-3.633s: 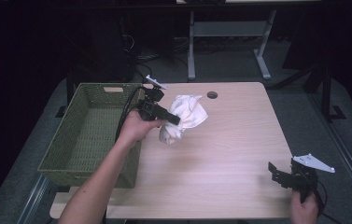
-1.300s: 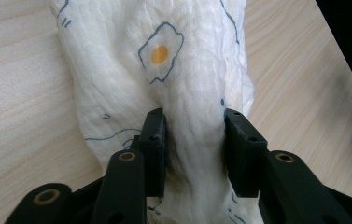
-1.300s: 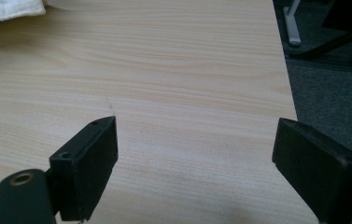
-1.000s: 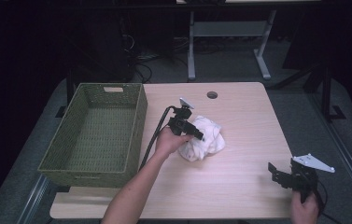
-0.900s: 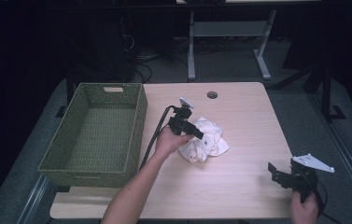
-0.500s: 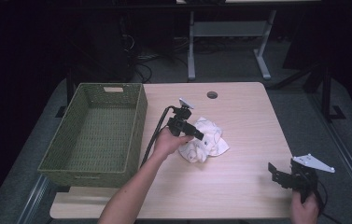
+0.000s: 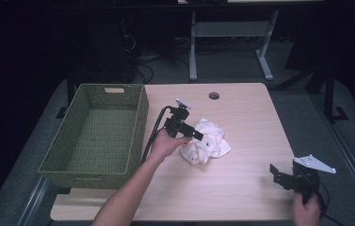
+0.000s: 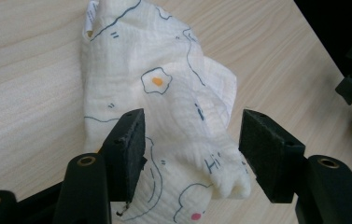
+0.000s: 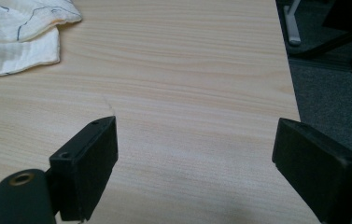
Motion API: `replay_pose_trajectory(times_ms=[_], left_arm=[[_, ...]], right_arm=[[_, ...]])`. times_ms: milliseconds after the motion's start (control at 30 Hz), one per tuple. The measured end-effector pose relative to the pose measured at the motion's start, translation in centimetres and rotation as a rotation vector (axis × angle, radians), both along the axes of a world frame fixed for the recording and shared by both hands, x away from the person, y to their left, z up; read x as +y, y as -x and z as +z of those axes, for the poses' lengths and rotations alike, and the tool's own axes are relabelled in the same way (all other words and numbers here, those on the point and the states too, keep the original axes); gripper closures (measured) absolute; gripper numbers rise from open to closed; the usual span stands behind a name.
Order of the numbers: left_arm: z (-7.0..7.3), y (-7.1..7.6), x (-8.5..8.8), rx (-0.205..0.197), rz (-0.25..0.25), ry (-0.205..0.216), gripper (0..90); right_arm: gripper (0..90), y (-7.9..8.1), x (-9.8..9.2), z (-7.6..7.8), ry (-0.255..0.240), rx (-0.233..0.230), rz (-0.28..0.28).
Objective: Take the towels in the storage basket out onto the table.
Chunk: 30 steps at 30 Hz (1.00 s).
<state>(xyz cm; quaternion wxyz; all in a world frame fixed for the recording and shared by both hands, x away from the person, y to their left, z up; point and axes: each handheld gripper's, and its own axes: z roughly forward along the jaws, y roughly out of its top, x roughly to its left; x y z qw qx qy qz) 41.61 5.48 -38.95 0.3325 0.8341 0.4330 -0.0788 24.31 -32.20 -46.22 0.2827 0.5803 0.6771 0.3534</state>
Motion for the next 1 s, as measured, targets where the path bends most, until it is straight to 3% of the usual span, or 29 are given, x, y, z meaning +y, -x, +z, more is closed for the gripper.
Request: replay_pose_trajectory(times_ms=[467, 800, 1000], left_arm=[[1.2, 1.7, 1.7, -0.035, -0.007, 0.041, 37.8], [1.2, 2.8, 2.7, -0.042, -0.006, 0.085, 36.9], [1.1, 3.4, 2.9, -0.053, -0.012, 0.088, 36.7]], right_arm=[[13.9, 0.0, 0.1, 0.0, 0.001, 0.003, -0.002], [13.9, -0.1, 0.3, -0.1, 0.014, 0.007, 0.001], [13.9, -0.1, 0.4, -0.1, 0.016, 0.009, 0.002]])
